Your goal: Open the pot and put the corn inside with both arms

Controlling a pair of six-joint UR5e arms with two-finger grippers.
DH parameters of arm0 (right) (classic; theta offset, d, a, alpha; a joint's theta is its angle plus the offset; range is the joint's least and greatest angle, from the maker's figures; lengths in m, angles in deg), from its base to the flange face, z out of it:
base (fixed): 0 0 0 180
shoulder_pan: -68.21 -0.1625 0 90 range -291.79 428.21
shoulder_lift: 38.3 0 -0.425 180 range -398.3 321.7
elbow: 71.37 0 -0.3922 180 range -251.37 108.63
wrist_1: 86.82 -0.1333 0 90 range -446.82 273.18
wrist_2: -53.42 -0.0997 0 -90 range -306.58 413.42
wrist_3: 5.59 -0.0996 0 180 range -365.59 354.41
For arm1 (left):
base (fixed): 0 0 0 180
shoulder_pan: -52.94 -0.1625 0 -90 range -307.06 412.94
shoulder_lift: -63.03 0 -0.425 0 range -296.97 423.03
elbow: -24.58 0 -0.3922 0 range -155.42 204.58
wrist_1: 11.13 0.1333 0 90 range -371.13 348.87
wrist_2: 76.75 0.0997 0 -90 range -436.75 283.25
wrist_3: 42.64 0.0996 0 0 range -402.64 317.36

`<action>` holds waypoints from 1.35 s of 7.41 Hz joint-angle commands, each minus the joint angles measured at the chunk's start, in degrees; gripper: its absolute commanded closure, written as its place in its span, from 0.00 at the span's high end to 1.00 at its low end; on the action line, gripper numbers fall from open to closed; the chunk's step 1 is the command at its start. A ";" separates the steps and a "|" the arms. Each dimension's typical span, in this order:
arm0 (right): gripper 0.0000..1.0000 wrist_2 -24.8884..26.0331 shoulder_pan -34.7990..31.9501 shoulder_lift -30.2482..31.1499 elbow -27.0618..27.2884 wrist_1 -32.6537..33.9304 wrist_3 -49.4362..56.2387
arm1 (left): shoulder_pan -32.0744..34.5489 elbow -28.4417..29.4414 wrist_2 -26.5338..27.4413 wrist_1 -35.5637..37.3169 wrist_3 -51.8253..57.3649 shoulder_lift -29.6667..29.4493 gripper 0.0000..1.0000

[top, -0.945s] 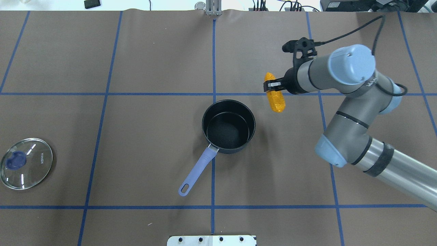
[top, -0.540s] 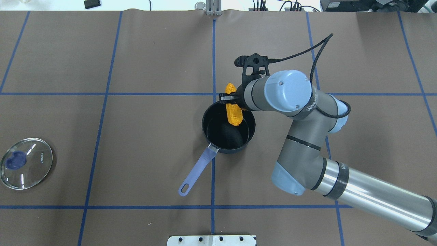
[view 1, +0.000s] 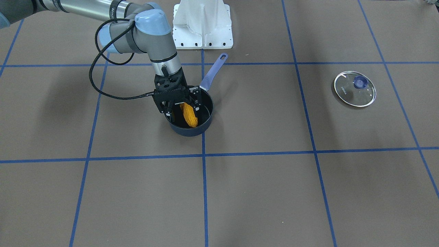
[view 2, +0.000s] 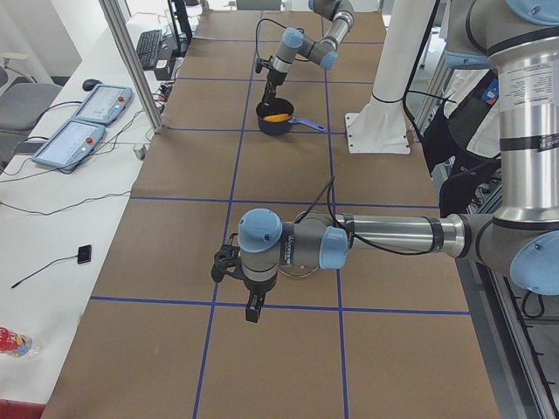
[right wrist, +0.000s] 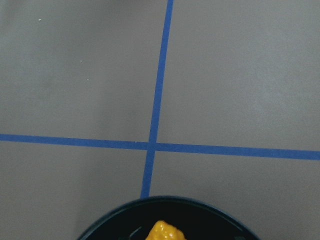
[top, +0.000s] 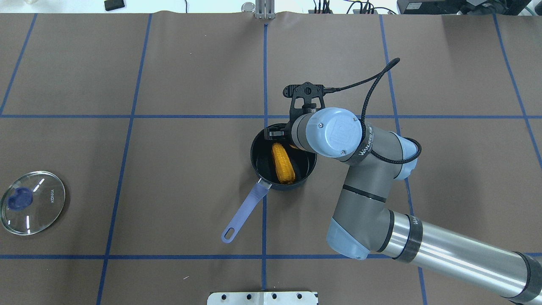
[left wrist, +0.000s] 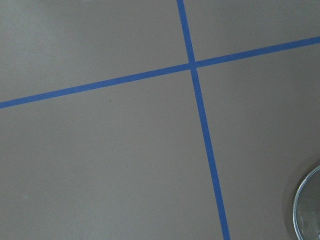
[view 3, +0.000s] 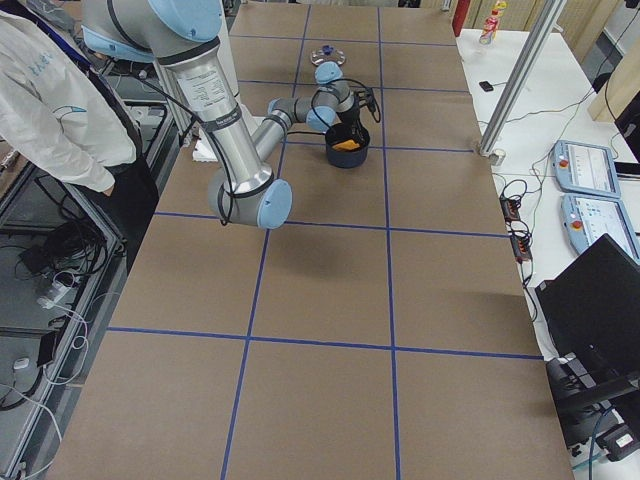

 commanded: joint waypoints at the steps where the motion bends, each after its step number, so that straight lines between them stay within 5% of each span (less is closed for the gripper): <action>1: 1.00 -5.98 -4.02 -2.54 0.64 7.85 1.45 | -0.01 1.00 0.00 0.00 0.16 0.00 0.99; 5: 1.00 -27.60 -25.62 1.82 -6.19 7.79 34.24 | 0.08 0.57 -0.17 0.35 -1.51 -0.26 0.99; 6: 1.00 -30.69 -30.37 4.54 -7.17 7.70 41.81 | -0.10 1.18 -5.05 2.79 -5.69 -0.96 0.99; 10: 1.00 -43.10 -44.62 24.01 -3.86 7.00 61.80 | -0.10 1.97 -6.24 3.17 -12.59 -1.93 0.99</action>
